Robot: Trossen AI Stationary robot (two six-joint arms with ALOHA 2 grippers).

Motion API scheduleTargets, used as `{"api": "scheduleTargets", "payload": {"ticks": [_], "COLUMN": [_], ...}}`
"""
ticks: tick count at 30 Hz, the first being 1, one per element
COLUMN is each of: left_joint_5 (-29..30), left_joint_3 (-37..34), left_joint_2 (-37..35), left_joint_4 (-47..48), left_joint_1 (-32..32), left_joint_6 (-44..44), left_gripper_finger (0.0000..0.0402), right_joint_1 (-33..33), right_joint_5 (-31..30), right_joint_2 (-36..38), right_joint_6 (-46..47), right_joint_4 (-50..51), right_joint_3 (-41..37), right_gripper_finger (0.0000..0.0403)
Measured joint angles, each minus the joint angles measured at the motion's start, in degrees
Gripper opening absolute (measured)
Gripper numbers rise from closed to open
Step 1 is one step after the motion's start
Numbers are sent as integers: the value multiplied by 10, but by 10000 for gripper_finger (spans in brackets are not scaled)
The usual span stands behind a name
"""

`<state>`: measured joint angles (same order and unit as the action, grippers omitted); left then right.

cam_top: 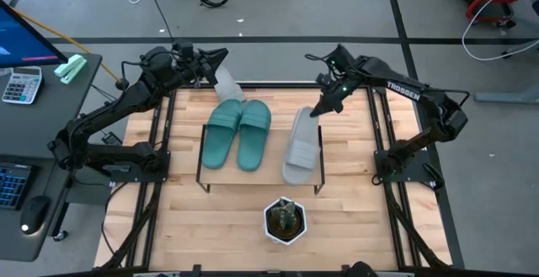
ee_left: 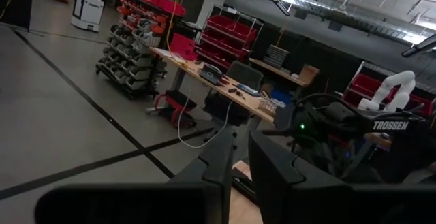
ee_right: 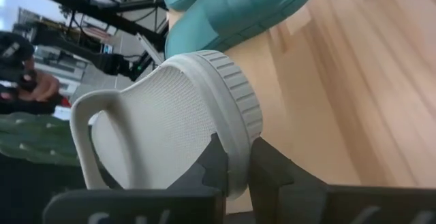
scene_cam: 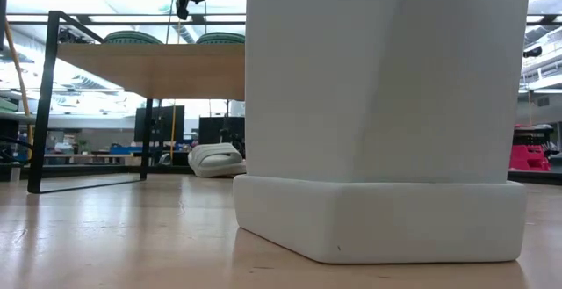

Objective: Pick and place slides into the shelf
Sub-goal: Put the right gray slipper on the shelf

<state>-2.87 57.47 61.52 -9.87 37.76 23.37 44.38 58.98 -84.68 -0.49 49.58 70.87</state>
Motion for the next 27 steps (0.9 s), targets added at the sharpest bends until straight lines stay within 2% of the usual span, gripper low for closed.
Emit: {"api": "scheduleTargets", "payload": {"ticks": [16,27], "left_joint_5": [0,0], "left_joint_3": [0,0], "left_joint_2": [0,0], "left_joint_4": [0,0], "left_joint_1": [0,0], "left_joint_6": [0,-1], "left_gripper_finger": [55,48], "right_joint_1": [-53,-84], "right_joint_5": [-6,-51], "right_joint_2": [0,-6], "right_joint_6": [-13,-32], "right_joint_4": [13,43], "right_joint_3": [0,0], "right_gripper_finger": [35,35]}}
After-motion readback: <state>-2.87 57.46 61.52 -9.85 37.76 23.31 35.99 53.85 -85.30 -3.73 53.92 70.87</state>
